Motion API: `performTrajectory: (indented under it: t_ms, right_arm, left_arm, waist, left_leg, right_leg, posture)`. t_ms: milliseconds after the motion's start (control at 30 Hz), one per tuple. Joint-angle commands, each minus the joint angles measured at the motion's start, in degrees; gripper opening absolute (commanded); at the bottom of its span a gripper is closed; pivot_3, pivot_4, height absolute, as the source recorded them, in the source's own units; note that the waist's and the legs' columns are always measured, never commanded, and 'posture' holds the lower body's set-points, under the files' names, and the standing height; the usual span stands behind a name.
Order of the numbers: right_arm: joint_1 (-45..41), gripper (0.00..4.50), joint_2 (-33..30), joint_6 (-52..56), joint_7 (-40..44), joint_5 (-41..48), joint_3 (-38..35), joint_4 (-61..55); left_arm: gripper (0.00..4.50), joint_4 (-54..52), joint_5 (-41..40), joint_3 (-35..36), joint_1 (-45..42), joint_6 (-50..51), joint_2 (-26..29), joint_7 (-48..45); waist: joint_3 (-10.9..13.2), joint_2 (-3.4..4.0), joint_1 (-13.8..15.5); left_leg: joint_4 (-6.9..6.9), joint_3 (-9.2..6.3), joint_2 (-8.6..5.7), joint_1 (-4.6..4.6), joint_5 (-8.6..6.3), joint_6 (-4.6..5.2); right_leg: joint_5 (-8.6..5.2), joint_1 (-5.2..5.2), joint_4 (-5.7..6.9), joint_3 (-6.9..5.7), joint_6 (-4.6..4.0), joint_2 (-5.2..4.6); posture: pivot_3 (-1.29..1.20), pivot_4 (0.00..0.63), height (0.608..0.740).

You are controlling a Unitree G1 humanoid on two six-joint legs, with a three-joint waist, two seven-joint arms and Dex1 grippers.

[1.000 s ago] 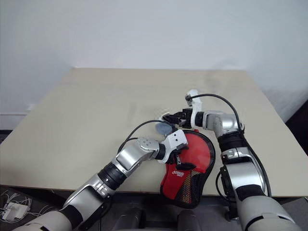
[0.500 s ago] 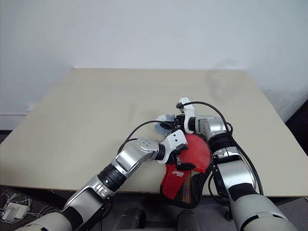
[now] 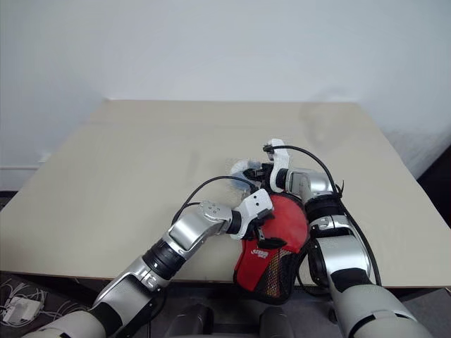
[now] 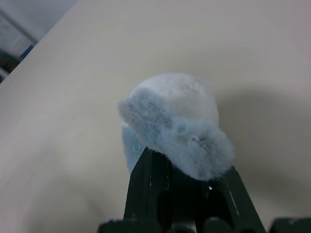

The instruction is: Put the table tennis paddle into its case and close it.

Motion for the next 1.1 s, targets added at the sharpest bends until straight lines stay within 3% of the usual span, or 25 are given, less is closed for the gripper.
performTrajectory:
  t_ms: [33, 133, 367, 767, 1100]
  right_arm:
    - [-2.8, 0.12, -0.3, -4.7, -8.0, 1.8, -6.1, 0.7]
    - [-3.2, 0.12, -1.6, -6.5, -12.9, 1.8, -9.2, 1.9]
    - [1.6, 0.12, -7.3, -4.3, -14.0, 2.2, -11.3, -4.9]
    - [20.4, 0.12, -19.3, 8.9, -15.6, 6.6, -18.4, -27.1]
    - [34.5, 0.12, -23.8, 13.9, -12.2, 13.2, -25.7, -40.0]
  left_arm:
    - [4.5, 4.2, 1.4, -2.3, 2.1, 4.9, 1.0, -0.8]
    - [4.5, 4.4, 1.2, -2.2, 2.0, 5.4, 0.9, -1.0]
    - [4.5, 5.0, 0.8, -1.8, 1.9, 6.4, 0.4, -1.3]
    - [4.5, 5.3, 0.9, -1.9, 2.2, 6.5, -0.1, -2.1]
    - [4.5, 5.4, 1.1, -2.2, 2.3, 6.4, -0.1, -3.0]
  waist:
    - [0.0, 0.0, 0.0]
    - [0.0, 0.0, 0.0]
    - [0.0, 0.0, 0.0]
    - [-0.1, 0.08, 0.2]
    - [-0.2, 0.08, 1.0]
  left_leg:
    - [0.0, 0.0, 0.0, 0.0, 0.0, 0.0]
    - [0.0, 0.0, 0.0, 0.01, 0.0, 0.0]
    - [0.01, 0.0, 0.0, 0.02, 0.02, 0.03]
    - [0.08, 0.01, 0.0, 0.01, 0.02, 0.04]
    - [0.17, 0.02, -0.06, -0.03, -0.01, 0.07]
  right_leg:
    - [0.0, 0.0, 0.0, 0.0, 0.0, 0.0]
    - [0.0, 0.02, -0.01, 0.0, 0.0, 0.0]
    - [-0.01, 0.06, -0.04, 0.0, 0.0, 0.0]
    - [-0.11, 0.14, -0.1, 0.01, -0.13, -0.02]
    - [-0.15, 0.2, -0.18, 0.01, -0.1, -0.09]
  posture:
    - [0.0, 0.0, 0.74]
    - [0.0, 0.0, 0.74]
    - [0.0, 0.0, 0.74]
    - [0.0, 0.0, 0.74]
    - [0.0, 0.0, 0.74]
